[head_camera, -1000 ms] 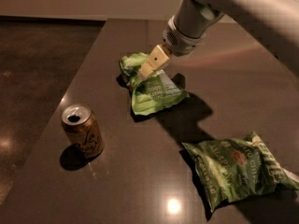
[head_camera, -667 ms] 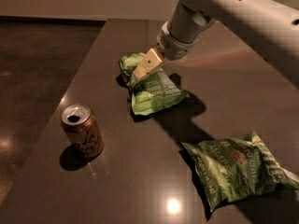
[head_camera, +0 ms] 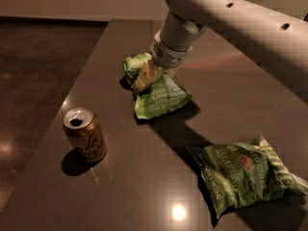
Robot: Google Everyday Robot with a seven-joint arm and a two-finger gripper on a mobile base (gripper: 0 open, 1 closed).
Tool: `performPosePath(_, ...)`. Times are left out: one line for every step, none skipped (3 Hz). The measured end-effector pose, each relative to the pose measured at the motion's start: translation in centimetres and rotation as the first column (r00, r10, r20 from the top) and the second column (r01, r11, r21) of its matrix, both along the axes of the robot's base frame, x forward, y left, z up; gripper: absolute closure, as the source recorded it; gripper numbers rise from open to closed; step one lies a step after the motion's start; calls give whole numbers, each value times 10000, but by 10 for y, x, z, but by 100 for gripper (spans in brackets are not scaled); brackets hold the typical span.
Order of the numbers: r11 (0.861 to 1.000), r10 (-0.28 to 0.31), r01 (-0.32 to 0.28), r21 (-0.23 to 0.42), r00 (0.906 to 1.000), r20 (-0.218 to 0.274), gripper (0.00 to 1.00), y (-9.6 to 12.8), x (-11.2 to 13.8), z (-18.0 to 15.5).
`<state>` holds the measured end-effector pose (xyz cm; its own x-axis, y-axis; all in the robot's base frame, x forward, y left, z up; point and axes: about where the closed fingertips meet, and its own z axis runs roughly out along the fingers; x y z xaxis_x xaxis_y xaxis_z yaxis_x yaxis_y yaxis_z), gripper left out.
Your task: Move green rice chip bag near green jalapeno chip bag
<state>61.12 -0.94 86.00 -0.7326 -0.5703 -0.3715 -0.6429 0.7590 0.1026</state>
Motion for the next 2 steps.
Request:
performPosePath(9993, 292, -291, -214, 9996, 57, 64, 0, -11, 11)
performPosePath(9941, 881, -864, -653, 9958, 238, 87, -9, -27, 34)
